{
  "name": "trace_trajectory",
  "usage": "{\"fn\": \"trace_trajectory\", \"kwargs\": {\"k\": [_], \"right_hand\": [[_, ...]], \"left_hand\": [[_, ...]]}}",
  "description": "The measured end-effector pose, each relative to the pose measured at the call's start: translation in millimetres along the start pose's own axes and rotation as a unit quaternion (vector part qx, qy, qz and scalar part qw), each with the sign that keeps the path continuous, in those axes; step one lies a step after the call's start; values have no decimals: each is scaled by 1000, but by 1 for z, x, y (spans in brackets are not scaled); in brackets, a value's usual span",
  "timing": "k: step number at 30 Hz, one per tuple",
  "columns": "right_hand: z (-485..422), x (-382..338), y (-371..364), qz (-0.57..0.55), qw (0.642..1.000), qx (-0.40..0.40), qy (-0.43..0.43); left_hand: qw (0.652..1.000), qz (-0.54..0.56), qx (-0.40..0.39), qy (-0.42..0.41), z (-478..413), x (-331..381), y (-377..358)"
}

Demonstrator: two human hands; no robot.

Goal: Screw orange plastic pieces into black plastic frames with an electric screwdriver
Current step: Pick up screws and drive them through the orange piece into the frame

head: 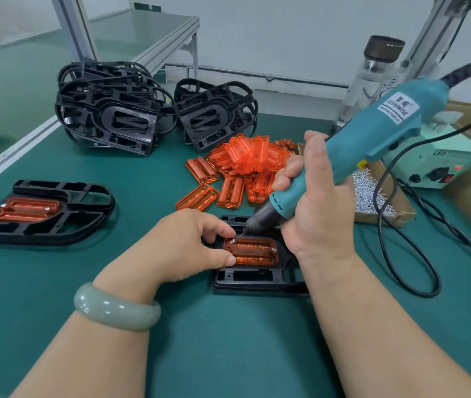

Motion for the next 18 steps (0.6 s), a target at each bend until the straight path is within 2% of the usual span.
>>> {"fn": "trace_trajectory", "kwargs": {"k": [18], "right_hand": [[2,2,-8,20,999,-43,15]], "left_hand": [[1000,-5,1,-5,-1,0,0]]}}
Point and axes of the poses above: each hand's wrist, its own z-axis away from the middle knuckle, its own y-axis out of the back of the hand, x = y × z, the point moved 6 cm from there along -z, towards the middle knuckle, and after that the axes turned 8 degrees about z, right-handed, at the moved point
